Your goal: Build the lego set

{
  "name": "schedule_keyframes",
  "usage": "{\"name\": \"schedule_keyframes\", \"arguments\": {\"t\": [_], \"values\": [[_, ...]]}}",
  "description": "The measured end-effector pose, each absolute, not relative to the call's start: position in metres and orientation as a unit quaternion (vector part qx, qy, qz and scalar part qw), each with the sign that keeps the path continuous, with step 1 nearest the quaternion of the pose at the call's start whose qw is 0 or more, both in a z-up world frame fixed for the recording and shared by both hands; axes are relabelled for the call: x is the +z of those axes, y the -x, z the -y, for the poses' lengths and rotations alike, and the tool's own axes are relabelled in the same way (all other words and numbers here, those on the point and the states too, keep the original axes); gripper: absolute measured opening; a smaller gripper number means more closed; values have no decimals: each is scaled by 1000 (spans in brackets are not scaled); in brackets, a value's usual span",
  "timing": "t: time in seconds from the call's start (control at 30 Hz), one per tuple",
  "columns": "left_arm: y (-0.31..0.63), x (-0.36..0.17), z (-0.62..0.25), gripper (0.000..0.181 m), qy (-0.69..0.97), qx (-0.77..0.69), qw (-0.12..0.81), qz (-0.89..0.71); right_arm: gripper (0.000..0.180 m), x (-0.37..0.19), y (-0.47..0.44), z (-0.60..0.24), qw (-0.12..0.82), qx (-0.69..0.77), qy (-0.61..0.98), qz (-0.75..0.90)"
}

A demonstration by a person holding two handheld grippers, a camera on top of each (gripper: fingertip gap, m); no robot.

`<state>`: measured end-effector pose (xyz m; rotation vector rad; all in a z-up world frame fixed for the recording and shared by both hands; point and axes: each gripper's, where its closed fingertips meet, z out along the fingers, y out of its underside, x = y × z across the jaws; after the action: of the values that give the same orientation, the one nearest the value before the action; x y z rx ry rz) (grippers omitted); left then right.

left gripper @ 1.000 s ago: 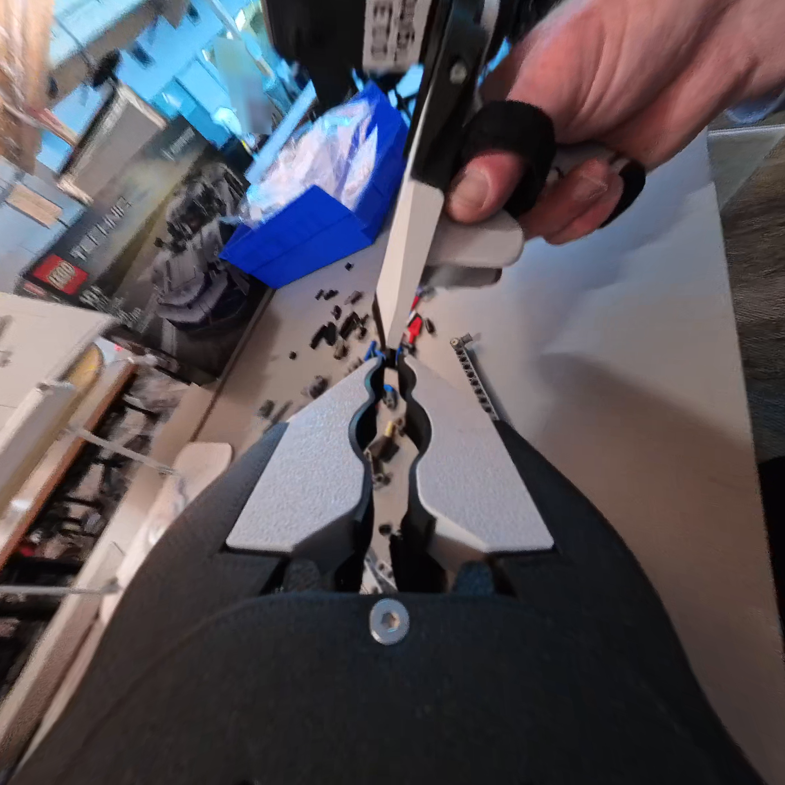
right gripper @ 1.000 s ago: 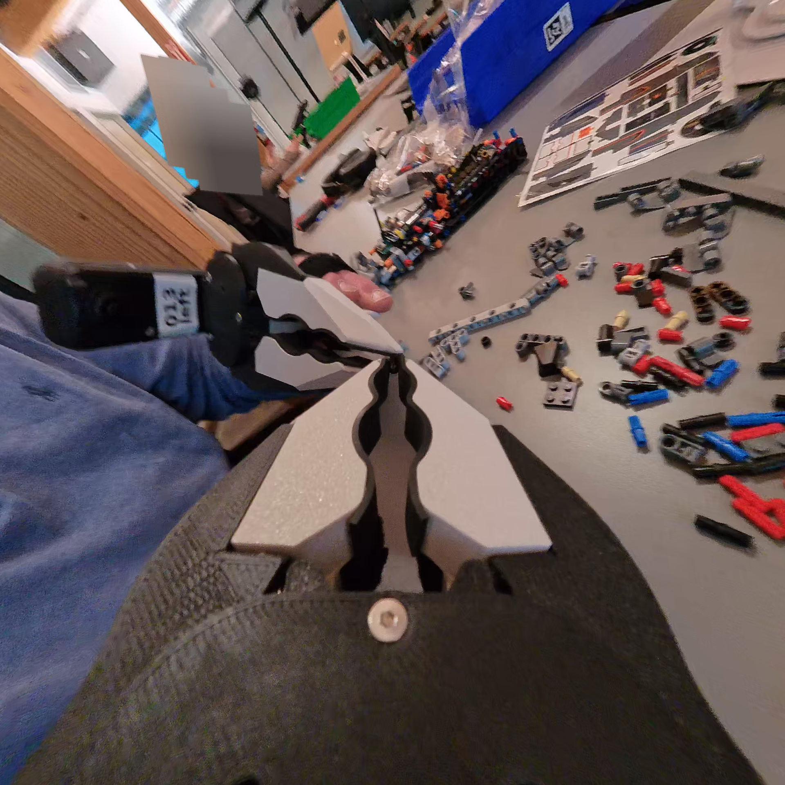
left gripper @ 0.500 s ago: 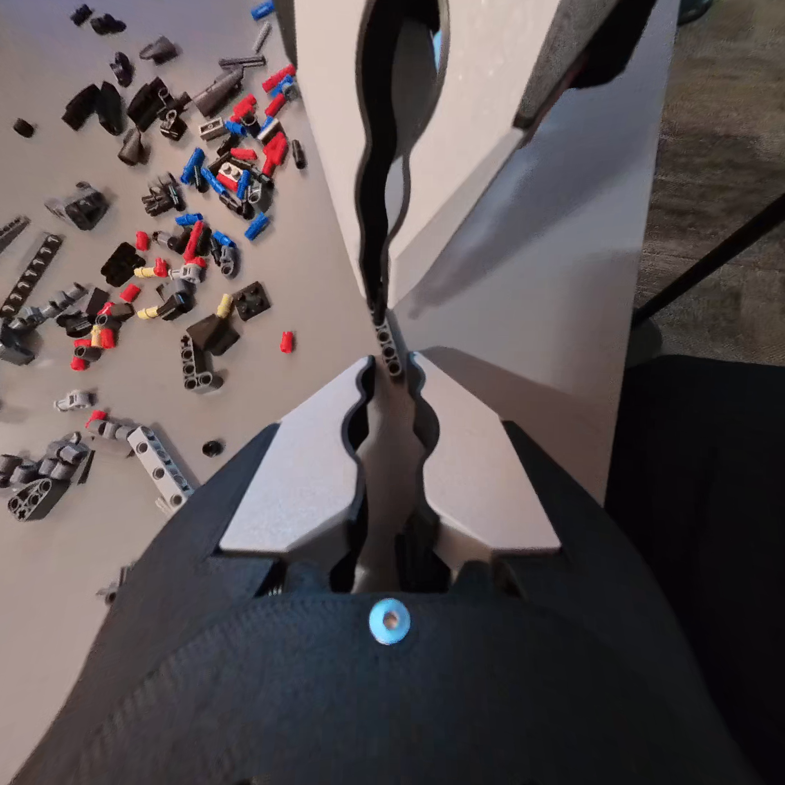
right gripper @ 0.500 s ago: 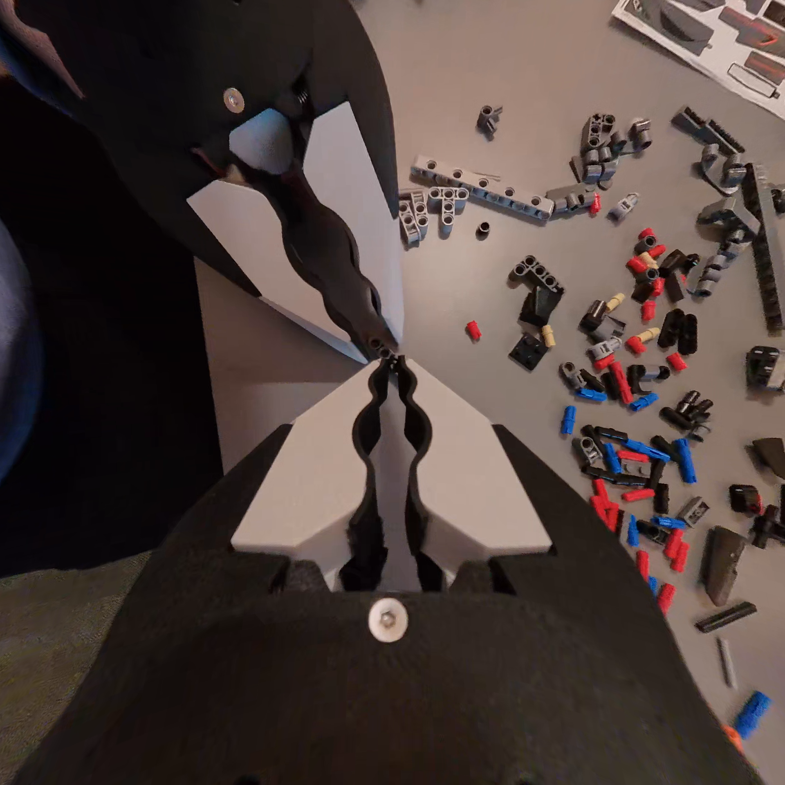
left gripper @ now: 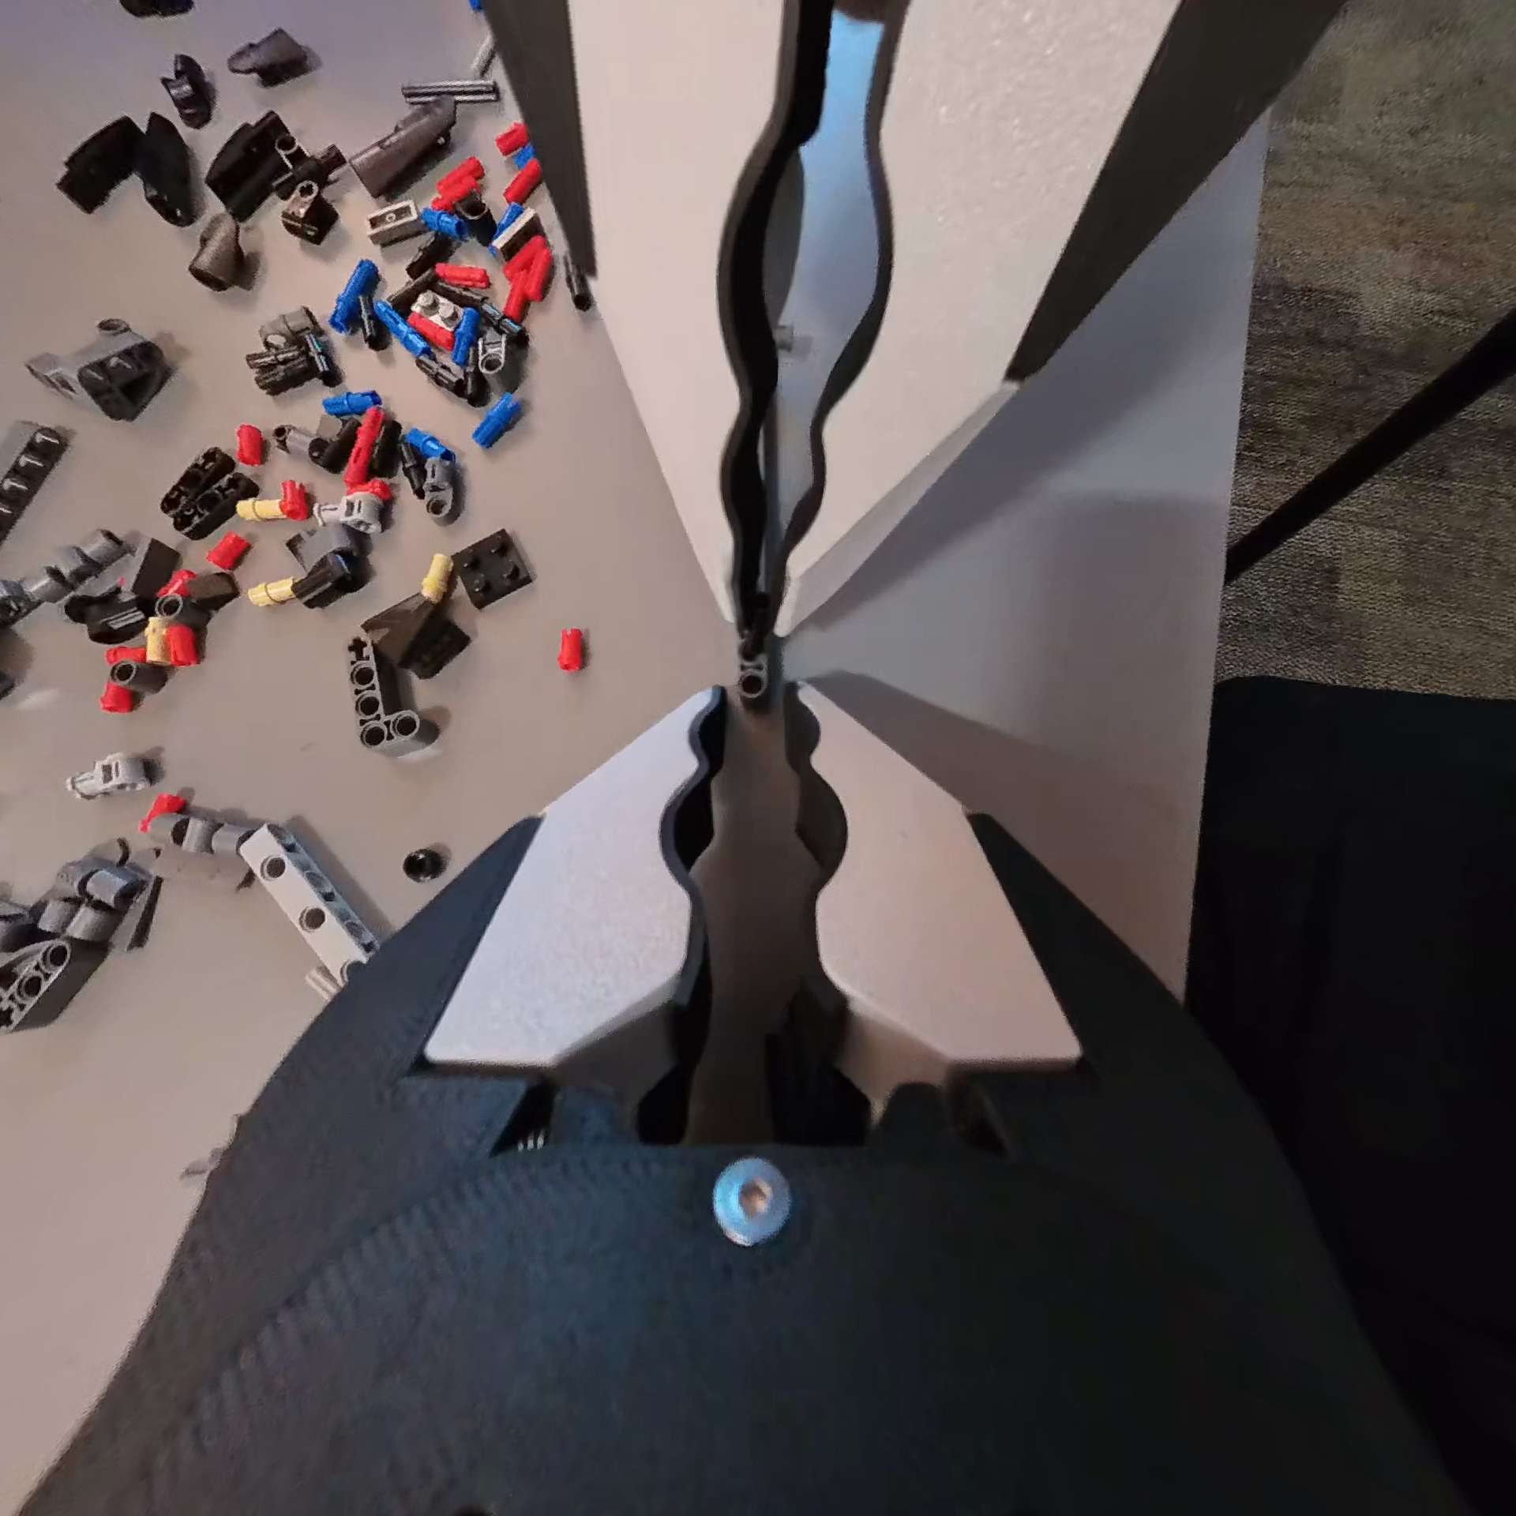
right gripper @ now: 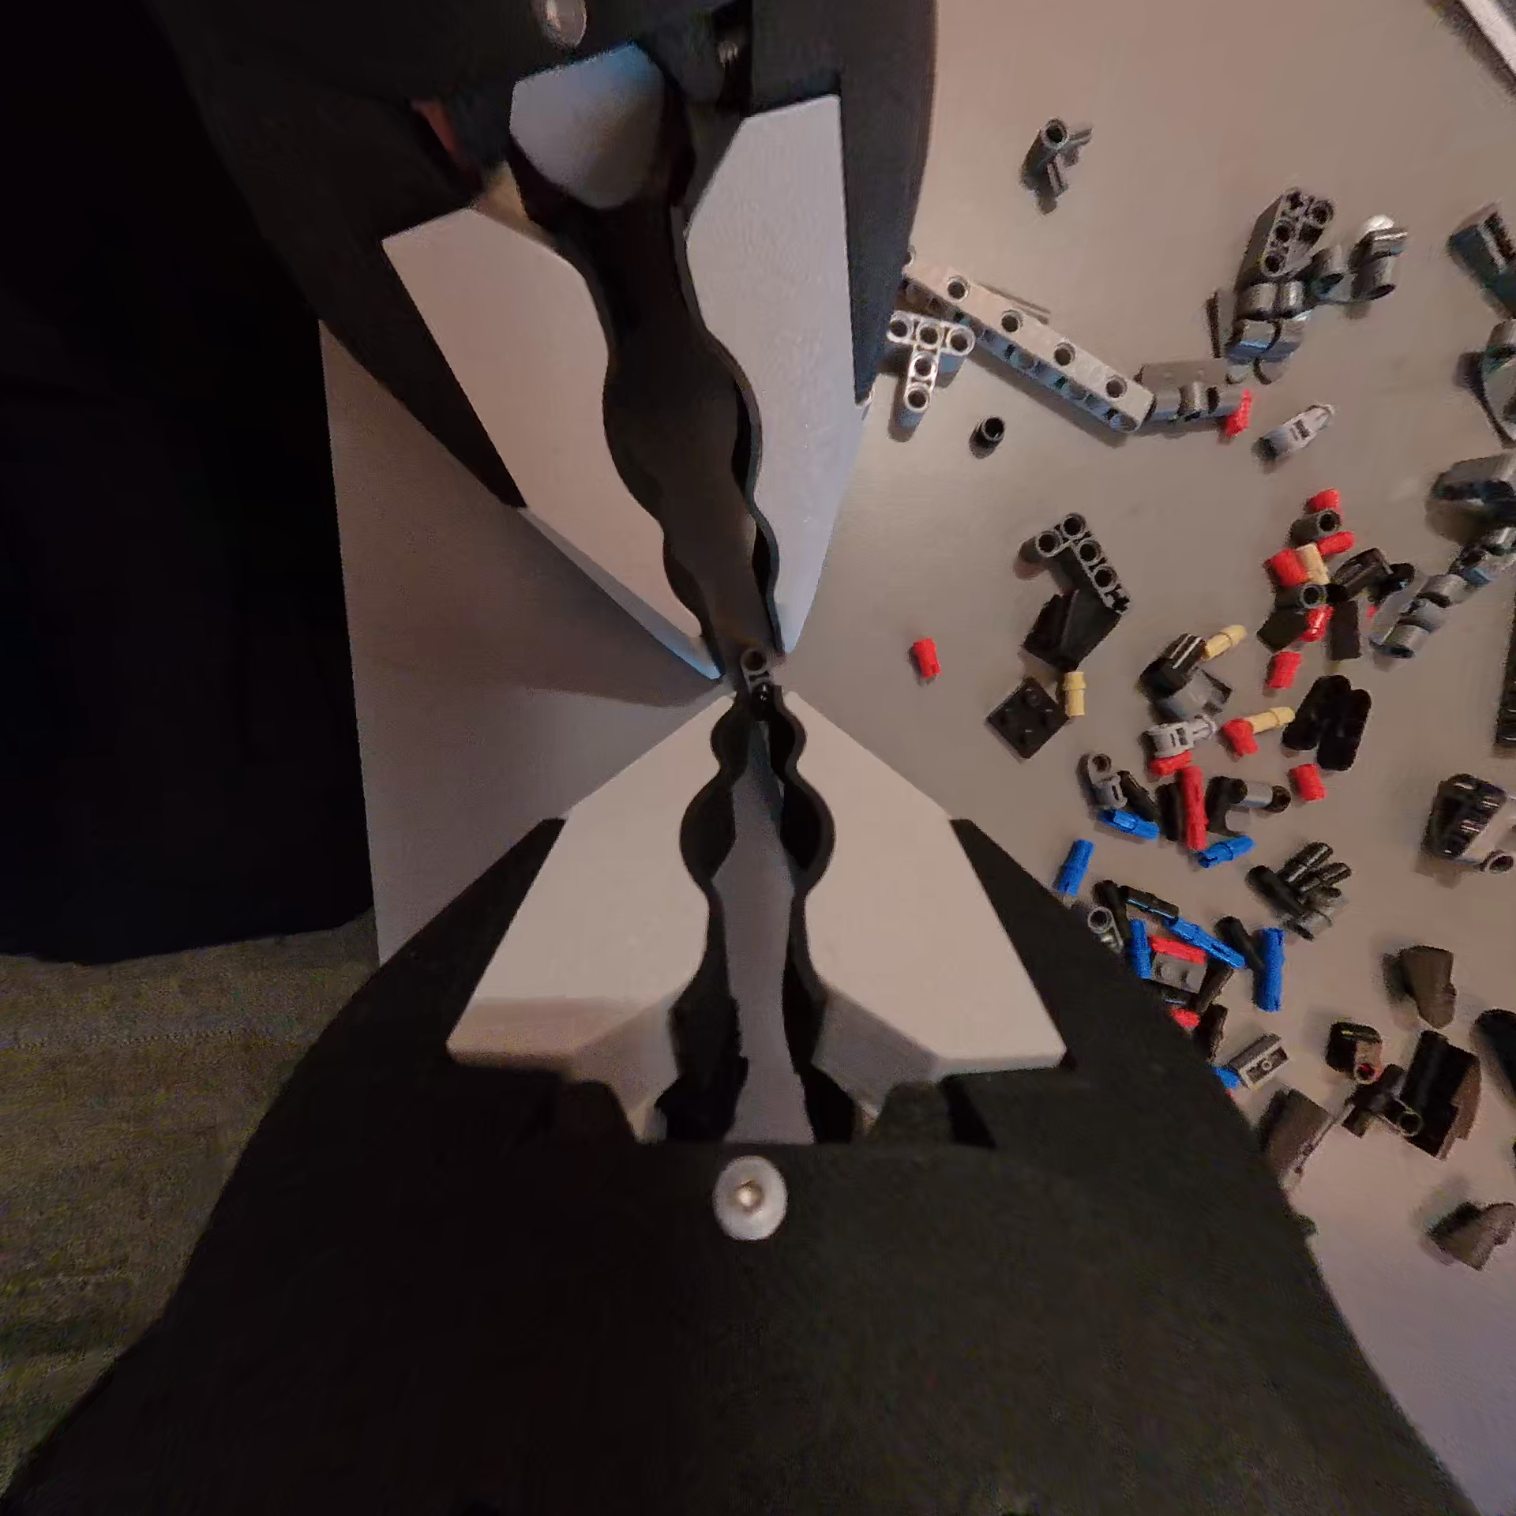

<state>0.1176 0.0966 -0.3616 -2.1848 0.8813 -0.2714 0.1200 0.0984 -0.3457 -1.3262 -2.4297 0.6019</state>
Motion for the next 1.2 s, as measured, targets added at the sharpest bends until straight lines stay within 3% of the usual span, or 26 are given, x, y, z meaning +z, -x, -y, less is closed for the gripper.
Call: {"name": "schedule_keyframes", "arguments": {"t": [0.1,1.2], "values": [[-117,-362,-100,6,853,-99,377,-346,1,-347,-120,-98,151,198,457,854],[-116,-362,-101,7,846,-115,372,-365,0,-350,-116,-99,149,146,435,876]]}}
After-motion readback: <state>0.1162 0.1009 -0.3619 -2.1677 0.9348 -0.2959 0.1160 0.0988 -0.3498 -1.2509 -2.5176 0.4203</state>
